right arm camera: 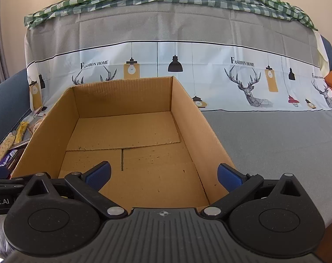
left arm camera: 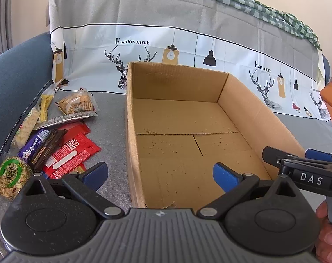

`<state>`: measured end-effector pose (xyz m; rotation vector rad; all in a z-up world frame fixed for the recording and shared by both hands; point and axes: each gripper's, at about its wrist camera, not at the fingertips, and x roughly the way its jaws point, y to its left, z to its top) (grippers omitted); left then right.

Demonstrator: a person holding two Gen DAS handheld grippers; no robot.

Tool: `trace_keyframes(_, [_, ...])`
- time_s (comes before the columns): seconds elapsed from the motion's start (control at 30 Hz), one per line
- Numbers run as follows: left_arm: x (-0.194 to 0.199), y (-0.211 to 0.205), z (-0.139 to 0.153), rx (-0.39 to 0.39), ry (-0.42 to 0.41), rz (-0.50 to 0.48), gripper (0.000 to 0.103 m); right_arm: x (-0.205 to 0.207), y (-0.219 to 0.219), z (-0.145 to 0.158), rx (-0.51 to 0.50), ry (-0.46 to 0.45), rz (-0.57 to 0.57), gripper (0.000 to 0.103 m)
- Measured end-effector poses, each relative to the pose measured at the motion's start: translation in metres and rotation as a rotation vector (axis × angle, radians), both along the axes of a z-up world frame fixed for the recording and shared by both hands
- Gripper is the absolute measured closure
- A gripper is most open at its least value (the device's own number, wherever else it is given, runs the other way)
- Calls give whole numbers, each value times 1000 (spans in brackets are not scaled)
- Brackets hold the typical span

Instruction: Organize snacks

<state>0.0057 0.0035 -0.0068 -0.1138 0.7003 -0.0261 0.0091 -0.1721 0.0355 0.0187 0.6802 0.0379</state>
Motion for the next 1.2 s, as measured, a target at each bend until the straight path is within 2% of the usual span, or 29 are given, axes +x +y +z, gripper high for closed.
trace_keyframes(0.53, [-2,-2,2,0,-10,-18,1,-2,1,-1,-15,-24,-8,2])
trace_keyframes(0.67, [-3,-2,3,2,-22,-28,7,-4,4,0,-19,-41,11,5])
trace_keyframes(0.73, [-4,-2,4,1,-30,-31,15,-6,8,1,-25,-57,26,10])
trace_keyframes(0.8, [-5,-1,5,9,-31,-31,30,-8,11,3,-31,-73,38,15])
trace_keyframes(0.87, [-6,2,6,13,-33,-29,45,-9,14,4,-28,-82,47,25])
trace_keyframes(0.93, [-7,7,9,18,-38,-23,59,-9,17,6,-11,-91,64,41])
trace_keyframes(1.0, [-9,18,13,2,-32,-23,79,-10,21,10,9,-105,75,51])
trace_keyframes(1.07, [-10,34,21,-34,-27,-13,79,-12,28,14,32,-125,88,54])
trace_keyframes(1.2, [-7,71,41,-10,-40,15,79,-17,48,25,94,-168,152,57])
